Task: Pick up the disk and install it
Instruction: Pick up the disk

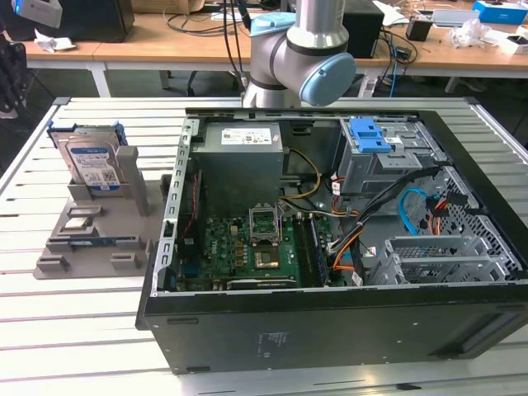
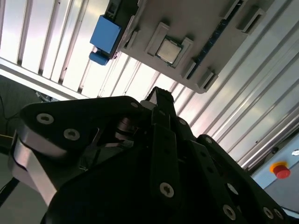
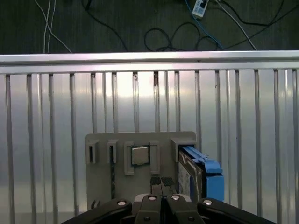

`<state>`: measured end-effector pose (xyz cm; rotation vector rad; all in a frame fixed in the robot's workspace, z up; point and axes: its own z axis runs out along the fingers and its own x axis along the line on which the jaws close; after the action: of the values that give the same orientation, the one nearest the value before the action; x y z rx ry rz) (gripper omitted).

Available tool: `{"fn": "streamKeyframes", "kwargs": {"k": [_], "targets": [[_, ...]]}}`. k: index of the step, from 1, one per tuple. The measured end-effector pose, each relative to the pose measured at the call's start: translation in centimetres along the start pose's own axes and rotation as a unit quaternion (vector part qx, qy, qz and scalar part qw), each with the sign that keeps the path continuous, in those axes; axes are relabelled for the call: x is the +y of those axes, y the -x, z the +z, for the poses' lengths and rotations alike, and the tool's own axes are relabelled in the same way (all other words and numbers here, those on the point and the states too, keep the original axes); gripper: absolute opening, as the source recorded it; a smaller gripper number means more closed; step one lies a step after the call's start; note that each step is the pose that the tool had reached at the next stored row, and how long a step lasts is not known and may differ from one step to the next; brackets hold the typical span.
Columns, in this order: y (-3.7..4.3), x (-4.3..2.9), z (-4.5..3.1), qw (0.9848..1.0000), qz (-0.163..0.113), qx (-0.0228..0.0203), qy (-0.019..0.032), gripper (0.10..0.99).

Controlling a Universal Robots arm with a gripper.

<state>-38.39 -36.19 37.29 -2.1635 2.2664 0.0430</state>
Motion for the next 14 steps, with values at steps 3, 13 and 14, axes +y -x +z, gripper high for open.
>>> {"fn": "streamKeyframes", "kwargs": {"k": [3,13,14], "targets": [[0.00,0.00,0.00,1.0000,0.002,0.0000,-0.0001,0.106],[0.00,0.00,0.00,1.0000,0.003,0.0000,-0.0001,0.106],[0.00,0.00,0.00,1.0000,0.003,0.0000,-0.0001,0.106]]}}
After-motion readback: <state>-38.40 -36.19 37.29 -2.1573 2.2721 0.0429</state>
